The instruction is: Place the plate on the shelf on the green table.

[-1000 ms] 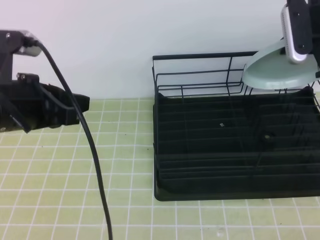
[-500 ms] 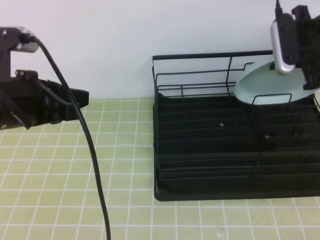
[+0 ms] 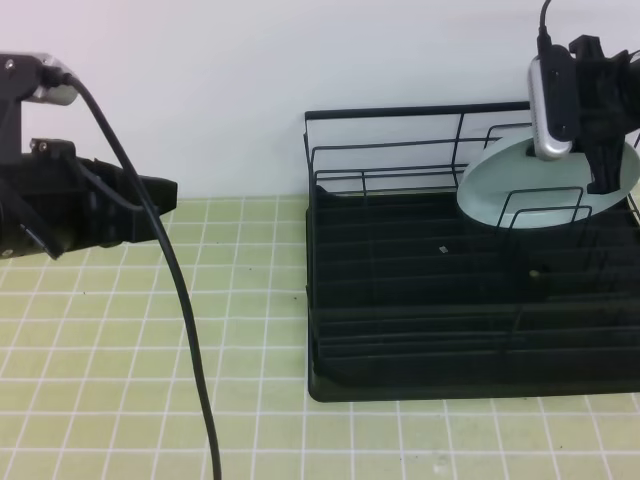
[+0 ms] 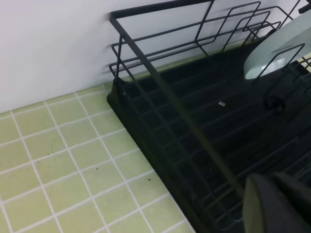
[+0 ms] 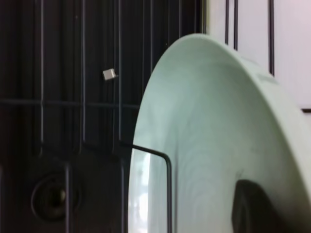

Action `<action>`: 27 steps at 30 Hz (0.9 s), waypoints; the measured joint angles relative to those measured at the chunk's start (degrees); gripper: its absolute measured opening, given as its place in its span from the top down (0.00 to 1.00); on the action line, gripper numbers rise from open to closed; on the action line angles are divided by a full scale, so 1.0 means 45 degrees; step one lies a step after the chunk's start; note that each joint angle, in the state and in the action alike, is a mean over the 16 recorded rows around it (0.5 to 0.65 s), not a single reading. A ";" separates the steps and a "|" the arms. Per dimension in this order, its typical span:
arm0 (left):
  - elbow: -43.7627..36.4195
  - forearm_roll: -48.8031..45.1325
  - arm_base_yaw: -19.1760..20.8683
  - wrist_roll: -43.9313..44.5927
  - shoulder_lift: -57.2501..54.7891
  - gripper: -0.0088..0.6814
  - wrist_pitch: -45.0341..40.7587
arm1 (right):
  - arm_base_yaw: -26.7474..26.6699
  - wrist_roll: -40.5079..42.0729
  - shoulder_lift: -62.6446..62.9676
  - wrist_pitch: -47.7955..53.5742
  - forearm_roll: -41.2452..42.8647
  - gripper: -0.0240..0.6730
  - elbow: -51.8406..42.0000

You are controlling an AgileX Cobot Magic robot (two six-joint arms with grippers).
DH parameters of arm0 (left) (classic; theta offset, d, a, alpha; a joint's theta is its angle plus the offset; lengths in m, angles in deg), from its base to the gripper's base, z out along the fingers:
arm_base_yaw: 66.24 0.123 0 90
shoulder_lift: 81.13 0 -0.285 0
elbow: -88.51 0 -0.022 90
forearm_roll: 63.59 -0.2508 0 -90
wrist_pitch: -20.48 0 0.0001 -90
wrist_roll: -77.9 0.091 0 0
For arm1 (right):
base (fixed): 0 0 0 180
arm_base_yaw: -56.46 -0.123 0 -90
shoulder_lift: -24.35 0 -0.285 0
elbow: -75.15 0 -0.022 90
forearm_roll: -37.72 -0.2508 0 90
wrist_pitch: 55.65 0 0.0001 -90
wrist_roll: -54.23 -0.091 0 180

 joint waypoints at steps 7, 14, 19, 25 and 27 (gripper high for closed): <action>-0.0008 0.0000 0.0000 0.0108 0.0000 0.99 0.0006 | -0.0003 -0.0071 -0.0059 -0.0098 -0.0205 0.78 0.0000; -0.0010 0.0000 0.0000 0.0224 0.0000 0.99 0.0002 | -0.0012 -0.0231 -0.0105 -0.0289 -0.0240 0.67 0.0000; -0.0010 0.0001 0.0000 0.0319 0.0000 0.99 0.0019 | -0.0019 -0.0491 -0.0107 -0.0436 -0.0237 0.58 0.0000; -0.0010 0.0010 0.0000 0.0395 0.0000 0.99 0.0307 | -0.0021 -0.0790 0.0275 -0.0557 -0.0272 0.49 0.0000; -0.0010 0.0017 0.0000 0.0418 0.0000 0.99 0.0481 | -0.0021 -0.0870 0.0549 -0.0581 -0.0314 0.48 0.0000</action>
